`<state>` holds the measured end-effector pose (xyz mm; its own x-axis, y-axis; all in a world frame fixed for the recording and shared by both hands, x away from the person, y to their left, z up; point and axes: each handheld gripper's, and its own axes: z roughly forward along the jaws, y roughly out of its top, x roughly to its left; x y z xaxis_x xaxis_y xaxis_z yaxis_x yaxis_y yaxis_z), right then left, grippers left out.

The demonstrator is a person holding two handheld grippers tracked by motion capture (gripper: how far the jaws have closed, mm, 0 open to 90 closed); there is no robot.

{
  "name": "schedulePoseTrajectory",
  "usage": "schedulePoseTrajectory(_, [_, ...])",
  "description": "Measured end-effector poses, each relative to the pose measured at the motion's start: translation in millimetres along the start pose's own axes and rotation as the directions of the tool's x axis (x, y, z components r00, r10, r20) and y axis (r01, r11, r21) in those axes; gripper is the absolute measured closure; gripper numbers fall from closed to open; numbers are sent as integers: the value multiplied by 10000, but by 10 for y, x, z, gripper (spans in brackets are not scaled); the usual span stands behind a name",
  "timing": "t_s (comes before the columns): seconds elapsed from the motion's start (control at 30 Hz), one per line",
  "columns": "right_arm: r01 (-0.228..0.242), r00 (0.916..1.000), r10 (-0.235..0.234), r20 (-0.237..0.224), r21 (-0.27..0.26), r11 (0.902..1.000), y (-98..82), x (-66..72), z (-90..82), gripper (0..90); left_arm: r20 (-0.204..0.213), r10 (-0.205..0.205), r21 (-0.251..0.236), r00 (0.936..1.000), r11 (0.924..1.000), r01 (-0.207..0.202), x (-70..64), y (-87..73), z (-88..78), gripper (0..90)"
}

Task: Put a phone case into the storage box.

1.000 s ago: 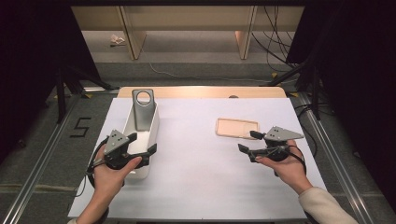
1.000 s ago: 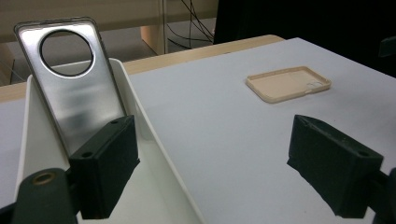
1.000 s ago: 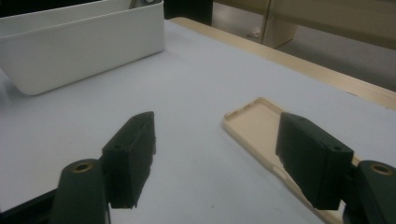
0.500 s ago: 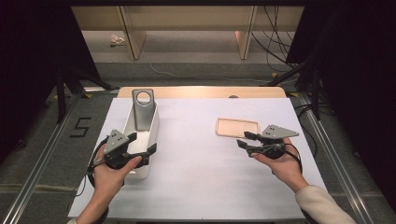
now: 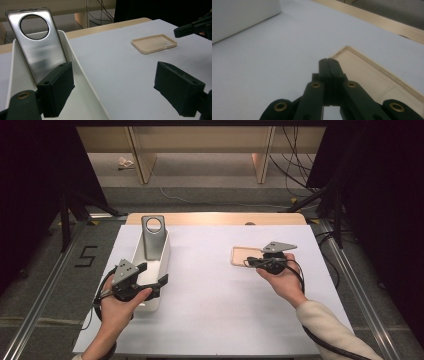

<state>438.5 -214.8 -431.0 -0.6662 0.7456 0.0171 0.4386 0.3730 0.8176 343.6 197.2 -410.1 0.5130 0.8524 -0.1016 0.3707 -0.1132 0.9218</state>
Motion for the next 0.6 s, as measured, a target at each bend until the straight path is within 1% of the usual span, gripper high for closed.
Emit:
schedulePoseTrajectory(0.07, [-112,9998,108,180,187,9998,45,-9,94,900,6,-10,-14,10000,10000,10,2,1,-3,154])
schedulePoseTrajectory(0.13, [-235,9994,225,254,415,9989,76,-22,196,900,19,-8,-25,10000,10000,8,2,4,-5,154])
schedulePoseTrajectory(0.23, [-264,9990,237,370,747,9969,104,-37,357,900,32,-8,-42,10000,10000,8,0,5,-4,154])
schedulePoseTrajectory(0.33, [-390,9978,326,584,1119,9930,126,-46,505,900,55,-8,-20,10000,10000,8,0,2,-1,154])
schedulePoseTrajectory(0.4, [-526,9967,445,681,1219,9912,135,-51,567,900,52,6,-16,10000,10000,-6,0,1,0,154])
schedulePoseTrajectory(0.43, [-545,9968,463,651,1300,9900,139,-57,596,900,52,10,-13,10000,10000,-10,1,1,1,154])
schedulePoseTrajectory(0.53, [-607,9959,496,757,1509,9867,149,-54,671,900,58,5,-12,10000,10000,-5,-1,1,2,154])
schedulePoseTrajectory(0.6, [-680,9954,562,781,1565,9853,152,-51,711,900,61,7,-8,10000,10000,-7,-4,1,4,154])
